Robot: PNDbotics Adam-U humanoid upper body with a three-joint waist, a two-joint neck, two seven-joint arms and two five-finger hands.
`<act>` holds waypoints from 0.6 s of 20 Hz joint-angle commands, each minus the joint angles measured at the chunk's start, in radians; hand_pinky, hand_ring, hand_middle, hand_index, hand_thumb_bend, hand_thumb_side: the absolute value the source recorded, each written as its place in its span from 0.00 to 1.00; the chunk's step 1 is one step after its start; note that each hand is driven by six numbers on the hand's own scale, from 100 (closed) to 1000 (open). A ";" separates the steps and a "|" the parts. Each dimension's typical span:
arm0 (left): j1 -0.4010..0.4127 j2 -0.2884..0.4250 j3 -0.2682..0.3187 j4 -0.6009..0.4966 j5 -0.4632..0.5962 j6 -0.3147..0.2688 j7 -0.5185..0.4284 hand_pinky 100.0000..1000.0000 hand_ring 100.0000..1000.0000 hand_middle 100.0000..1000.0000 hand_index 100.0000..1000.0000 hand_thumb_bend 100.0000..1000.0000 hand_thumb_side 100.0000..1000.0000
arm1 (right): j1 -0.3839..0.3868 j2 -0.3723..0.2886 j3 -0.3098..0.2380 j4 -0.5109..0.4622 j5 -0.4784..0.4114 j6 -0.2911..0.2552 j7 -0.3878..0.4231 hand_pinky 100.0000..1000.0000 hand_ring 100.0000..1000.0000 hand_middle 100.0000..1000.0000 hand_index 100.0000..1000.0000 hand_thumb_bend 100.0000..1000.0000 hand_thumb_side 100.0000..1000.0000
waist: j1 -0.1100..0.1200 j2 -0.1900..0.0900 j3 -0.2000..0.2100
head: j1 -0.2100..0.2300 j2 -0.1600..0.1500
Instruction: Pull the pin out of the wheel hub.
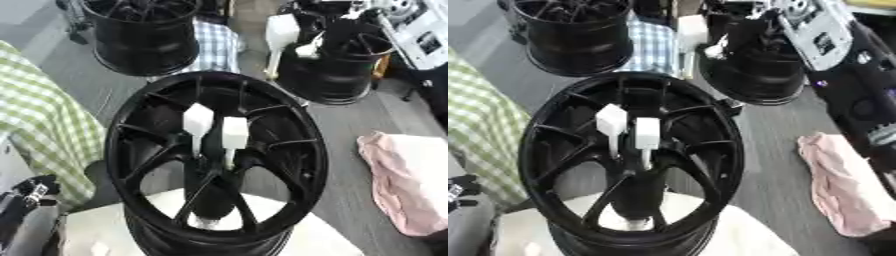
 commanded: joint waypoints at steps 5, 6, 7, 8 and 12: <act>-0.004 0.028 0.026 -0.016 0.019 -0.001 0.022 0.68 0.73 0.62 0.78 0.26 0.63 | 0.144 -0.193 -0.201 0.037 -0.007 0.109 -0.121 0.75 0.66 0.51 0.66 0.18 0.17 | 0.013 0.004 -0.029 | 0.037 -0.027; -0.003 0.028 0.029 -0.016 0.021 -0.001 0.026 0.68 0.73 0.62 0.78 0.26 0.63 | 0.170 -0.193 -0.227 0.052 0.005 0.125 -0.137 0.76 0.72 0.66 0.81 0.23 0.23 | 0.015 0.008 -0.036 | 0.043 -0.031; -0.003 0.029 0.031 -0.016 0.023 -0.002 0.028 0.68 0.73 0.62 0.78 0.26 0.63 | 0.195 -0.189 -0.253 0.060 0.018 0.141 -0.153 0.76 0.72 0.66 0.81 0.23 0.23 | 0.015 0.010 -0.039 | 0.046 -0.032; -0.003 0.030 0.035 -0.015 0.026 -0.003 0.032 0.68 0.73 0.62 0.78 0.26 0.63 | 0.220 -0.176 -0.277 0.071 0.031 0.156 -0.168 0.79 0.78 0.79 0.90 0.26 0.32 | 0.019 0.016 -0.049 | 0.054 -0.036; -0.004 0.033 0.043 -0.009 0.034 -0.007 0.044 0.68 0.73 0.62 0.78 0.26 0.63 | 0.326 -0.097 -0.383 0.114 0.050 0.221 -0.233 0.79 0.78 0.82 0.92 0.21 0.39 | 0.026 0.026 -0.067 | 0.066 -0.043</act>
